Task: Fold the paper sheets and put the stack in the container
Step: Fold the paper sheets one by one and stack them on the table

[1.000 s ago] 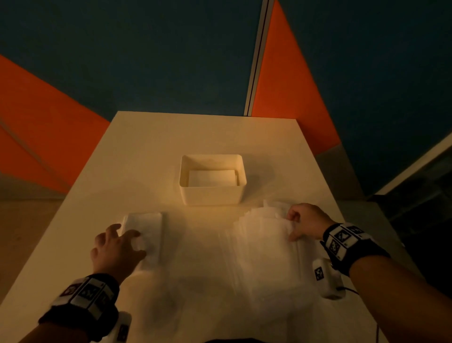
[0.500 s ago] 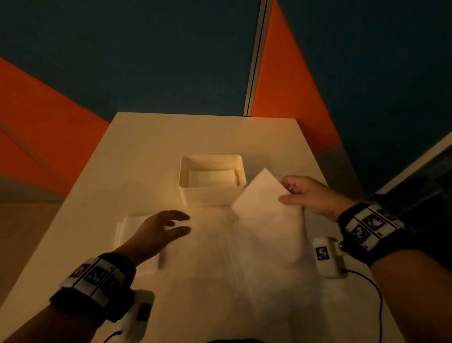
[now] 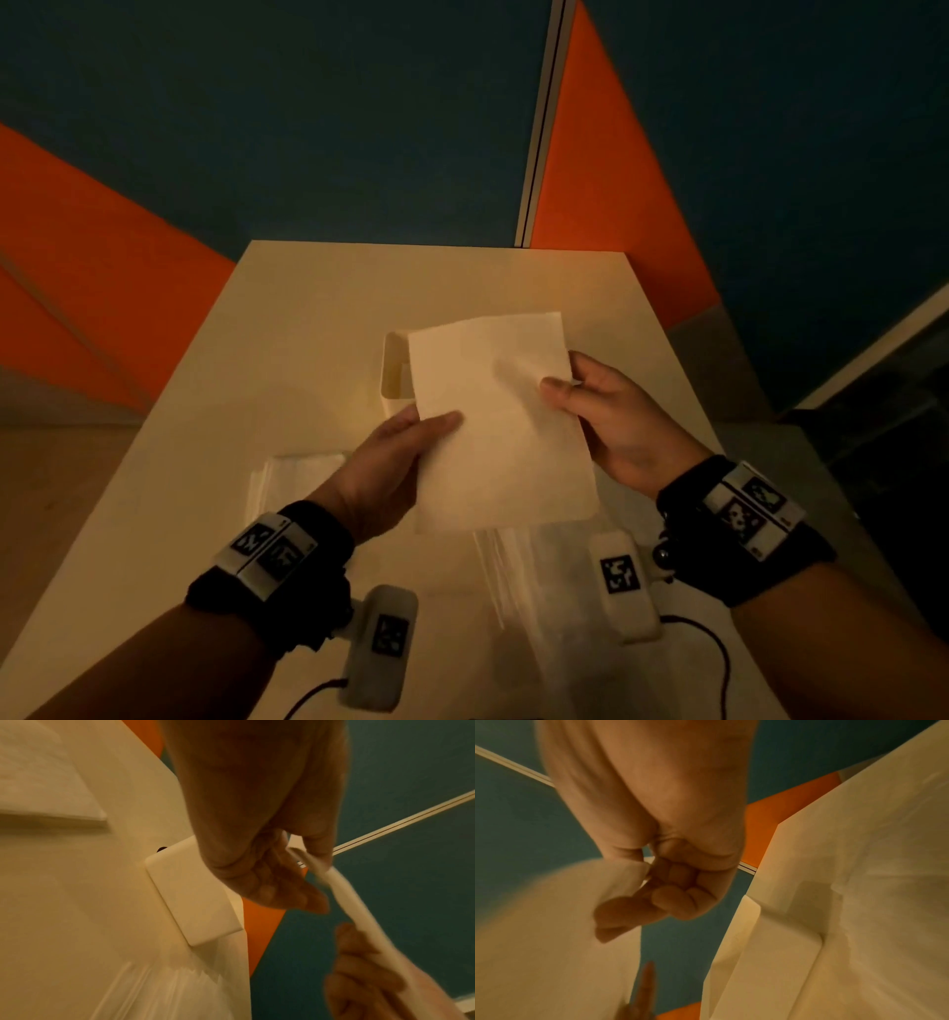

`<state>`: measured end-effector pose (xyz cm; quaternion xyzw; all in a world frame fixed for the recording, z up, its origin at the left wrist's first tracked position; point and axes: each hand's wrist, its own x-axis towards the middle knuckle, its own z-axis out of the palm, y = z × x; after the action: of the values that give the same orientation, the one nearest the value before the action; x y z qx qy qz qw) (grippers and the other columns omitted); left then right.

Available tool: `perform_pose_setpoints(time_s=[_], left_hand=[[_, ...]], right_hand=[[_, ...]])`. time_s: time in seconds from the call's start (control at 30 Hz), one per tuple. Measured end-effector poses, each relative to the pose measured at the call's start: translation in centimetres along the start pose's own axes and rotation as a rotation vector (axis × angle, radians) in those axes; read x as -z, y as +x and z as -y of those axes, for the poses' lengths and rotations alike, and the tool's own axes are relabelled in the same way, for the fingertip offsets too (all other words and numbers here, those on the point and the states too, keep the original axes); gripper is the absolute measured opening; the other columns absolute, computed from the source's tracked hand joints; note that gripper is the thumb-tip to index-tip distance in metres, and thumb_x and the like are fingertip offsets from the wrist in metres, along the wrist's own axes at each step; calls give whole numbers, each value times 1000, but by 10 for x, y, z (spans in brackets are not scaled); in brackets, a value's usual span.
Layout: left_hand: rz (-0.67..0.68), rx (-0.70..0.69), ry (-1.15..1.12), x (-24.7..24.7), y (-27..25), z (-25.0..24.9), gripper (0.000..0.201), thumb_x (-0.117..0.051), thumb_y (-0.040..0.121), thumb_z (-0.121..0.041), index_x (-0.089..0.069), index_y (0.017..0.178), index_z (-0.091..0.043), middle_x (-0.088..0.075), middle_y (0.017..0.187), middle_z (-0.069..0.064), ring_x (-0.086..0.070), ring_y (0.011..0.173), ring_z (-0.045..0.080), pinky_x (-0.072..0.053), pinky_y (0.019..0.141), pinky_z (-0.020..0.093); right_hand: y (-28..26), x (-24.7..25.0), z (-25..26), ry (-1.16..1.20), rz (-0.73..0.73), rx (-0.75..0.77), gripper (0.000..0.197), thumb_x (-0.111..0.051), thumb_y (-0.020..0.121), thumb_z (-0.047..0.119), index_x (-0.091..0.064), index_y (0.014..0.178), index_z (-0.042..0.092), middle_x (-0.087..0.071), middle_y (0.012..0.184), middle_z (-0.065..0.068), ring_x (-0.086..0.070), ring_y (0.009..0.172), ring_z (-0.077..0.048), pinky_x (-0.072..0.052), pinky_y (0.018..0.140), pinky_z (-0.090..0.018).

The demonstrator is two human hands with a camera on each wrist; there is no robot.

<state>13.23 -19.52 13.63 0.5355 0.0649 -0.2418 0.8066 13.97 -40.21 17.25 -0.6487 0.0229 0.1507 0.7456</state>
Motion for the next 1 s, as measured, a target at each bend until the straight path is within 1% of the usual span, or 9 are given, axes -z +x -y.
perform_pose_setpoints(time_s=[0.17,0.4,0.53,0.67,0.73,0.77,0.83,0.93,1.0], left_hand=[[-104,-183,42,6,-2,-8,25,-56,84,-5,-64,107,-14,-73,91,7,-69,79,20,-58,63,32],[-97,-187,110,17,-6,-18,28,-51,90,-4,-64,115,-7,-70,104,13,-66,90,25,-57,79,36],[-74,-164,174,21,-12,-26,27,-45,92,-1,-71,96,-5,-73,92,9,-67,85,23,-59,75,31],[-13,-145,184,24,-19,-32,53,-30,96,-12,-78,74,-11,-75,86,3,-70,76,15,-56,64,22],[13,-140,252,24,-20,-33,54,-26,98,-21,-76,84,-7,-73,100,4,-69,86,21,-57,70,25],[28,-129,281,25,-20,-33,55,-26,98,-27,-76,86,-6,-72,105,5,-68,90,25,-58,74,28],[69,-99,311,28,-20,-34,51,-35,95,-37,-77,83,-9,-72,106,6,-67,91,28,-57,80,32],[197,-68,382,28,-21,-33,33,-63,74,-44,-78,86,-18,-71,106,6,-67,92,27,-55,83,36],[277,-44,455,25,-21,-30,21,-75,71,-23,-77,92,-24,-73,103,4,-68,90,21,-57,81,32]], right_hand=[[-3,1,-9,18,31,-29,35,-64,79,11,-62,113,16,-71,96,-7,-68,84,-19,-56,66,-31],[3,0,-15,80,-40,-17,24,-56,85,-5,-69,98,9,-74,84,-4,-69,76,-17,-58,63,-29],[2,0,-14,108,-42,-41,21,-54,88,4,-72,92,13,-73,86,-5,-68,77,-18,-56,64,-31],[-1,3,-7,260,14,-141,40,-41,85,30,-75,71,12,-69,77,-7,-60,71,-21,-45,64,-31],[0,3,-8,71,10,-113,40,-44,92,29,-71,70,11,-66,75,-6,-60,66,-17,-47,61,-28],[0,1,-10,-40,3,-67,26,-56,89,24,-70,72,11,-64,77,-7,-60,67,-18,-49,61,-27],[1,0,-13,-207,35,15,8,-78,70,14,-72,75,16,-60,81,-14,-56,74,-24,-50,69,-31],[3,-4,-16,-280,138,41,25,-74,73,-4,-72,73,21,-66,78,-6,-57,75,-24,-52,71,-31],[3,-14,-12,-365,215,70,25,-74,73,-4,-71,75,21,-65,76,-1,-54,73,-22,-50,71,-31]])
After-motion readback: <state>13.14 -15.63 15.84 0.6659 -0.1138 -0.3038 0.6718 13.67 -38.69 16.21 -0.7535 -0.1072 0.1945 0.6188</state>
